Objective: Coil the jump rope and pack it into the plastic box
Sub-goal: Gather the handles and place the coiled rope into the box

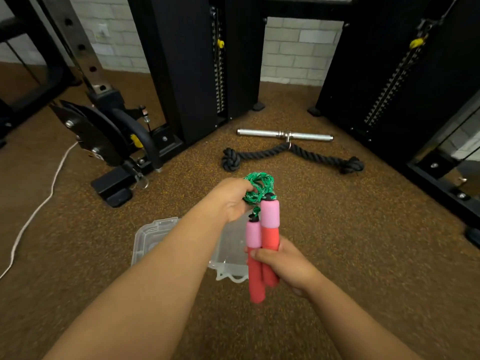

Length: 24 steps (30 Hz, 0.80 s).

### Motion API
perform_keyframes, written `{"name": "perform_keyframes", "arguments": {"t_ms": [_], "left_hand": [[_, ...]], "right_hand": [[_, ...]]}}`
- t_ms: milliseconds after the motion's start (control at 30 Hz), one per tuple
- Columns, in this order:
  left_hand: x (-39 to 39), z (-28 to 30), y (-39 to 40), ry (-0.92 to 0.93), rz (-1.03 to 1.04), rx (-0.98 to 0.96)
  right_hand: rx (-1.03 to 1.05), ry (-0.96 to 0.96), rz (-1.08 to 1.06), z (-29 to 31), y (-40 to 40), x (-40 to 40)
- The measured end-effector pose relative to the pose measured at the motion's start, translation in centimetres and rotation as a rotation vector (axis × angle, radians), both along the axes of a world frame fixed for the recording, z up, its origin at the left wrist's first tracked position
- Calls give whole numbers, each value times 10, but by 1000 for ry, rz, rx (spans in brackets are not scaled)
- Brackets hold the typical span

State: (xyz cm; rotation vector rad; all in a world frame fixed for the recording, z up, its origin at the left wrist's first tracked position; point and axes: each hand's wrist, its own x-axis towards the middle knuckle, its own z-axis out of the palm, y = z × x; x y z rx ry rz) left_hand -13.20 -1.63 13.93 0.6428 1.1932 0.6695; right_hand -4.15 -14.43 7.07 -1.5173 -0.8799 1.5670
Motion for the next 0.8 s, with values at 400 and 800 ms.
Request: {"name": "perform_keyframes", "arguments": {"t_ms": [400,800], "left_hand": [[35,-89,92,137,-154,80],[31,-229,109,251,14,-110]], "right_hand": [[45,-117,-236,-80,82,-4],[-344,58,-312,-176,119,-18]]}}
